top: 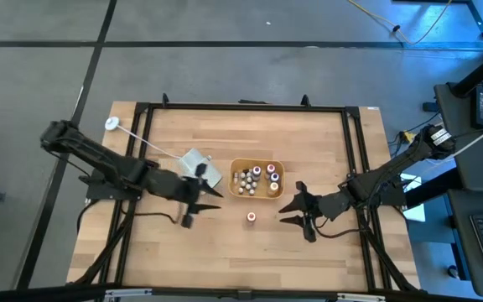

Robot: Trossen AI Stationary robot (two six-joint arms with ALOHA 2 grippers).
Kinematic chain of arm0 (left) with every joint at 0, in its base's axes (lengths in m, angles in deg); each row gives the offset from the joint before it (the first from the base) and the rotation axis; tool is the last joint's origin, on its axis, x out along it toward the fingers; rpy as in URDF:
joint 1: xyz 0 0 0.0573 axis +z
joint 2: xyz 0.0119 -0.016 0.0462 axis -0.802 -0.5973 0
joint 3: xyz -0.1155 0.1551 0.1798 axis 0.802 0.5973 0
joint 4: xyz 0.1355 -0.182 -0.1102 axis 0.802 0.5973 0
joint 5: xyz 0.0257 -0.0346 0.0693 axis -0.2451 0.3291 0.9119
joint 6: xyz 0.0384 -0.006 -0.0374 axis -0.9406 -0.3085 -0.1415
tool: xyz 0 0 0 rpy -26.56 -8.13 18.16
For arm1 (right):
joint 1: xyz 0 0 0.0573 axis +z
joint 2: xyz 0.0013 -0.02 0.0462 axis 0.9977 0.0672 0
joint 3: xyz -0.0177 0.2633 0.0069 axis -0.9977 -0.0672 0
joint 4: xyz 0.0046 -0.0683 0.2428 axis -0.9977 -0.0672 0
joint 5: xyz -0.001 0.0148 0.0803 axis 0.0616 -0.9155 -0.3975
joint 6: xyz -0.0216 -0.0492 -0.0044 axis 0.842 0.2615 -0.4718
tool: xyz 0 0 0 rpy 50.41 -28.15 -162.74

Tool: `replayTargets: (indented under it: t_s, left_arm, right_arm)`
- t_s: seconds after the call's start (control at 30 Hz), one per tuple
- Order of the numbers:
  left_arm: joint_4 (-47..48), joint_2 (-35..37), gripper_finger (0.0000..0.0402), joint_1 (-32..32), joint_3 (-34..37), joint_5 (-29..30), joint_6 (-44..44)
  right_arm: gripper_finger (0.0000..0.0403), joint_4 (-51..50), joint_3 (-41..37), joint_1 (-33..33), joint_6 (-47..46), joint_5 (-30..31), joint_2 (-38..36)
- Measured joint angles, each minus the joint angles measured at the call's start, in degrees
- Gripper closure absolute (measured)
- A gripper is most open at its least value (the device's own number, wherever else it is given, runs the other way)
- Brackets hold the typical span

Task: Pick & Place food coloring
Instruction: Put the large orange food coloring bottle into the yellow bin

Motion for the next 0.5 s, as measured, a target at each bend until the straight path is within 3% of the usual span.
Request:
replayTargets:
  t_s: [0.23, 0.37, 0.5]
  left_arm:
    - [-22.91, 15.82, 0.0260, -0.02, 21.51, -0.81, -7.04]
    - [-24.98, 24.24, 0.0261, 0.00, 27.50, -0.30, -8.37]
    - [-23.98, 31.06, 0.0261, 0.00, 29.51, 2.44, -8.33]
  right_arm:
    - [0.0238, 3.89, 1.56, -3.83, 5.33, 0.08, 0.00]
    - [0.0198, 4.04, 5.15, -8.07, 4.52, 0.78, 0.00]
    - [0.0158, 4.09, 8.71, -10.81, 9.98, -5.54, 1.23]
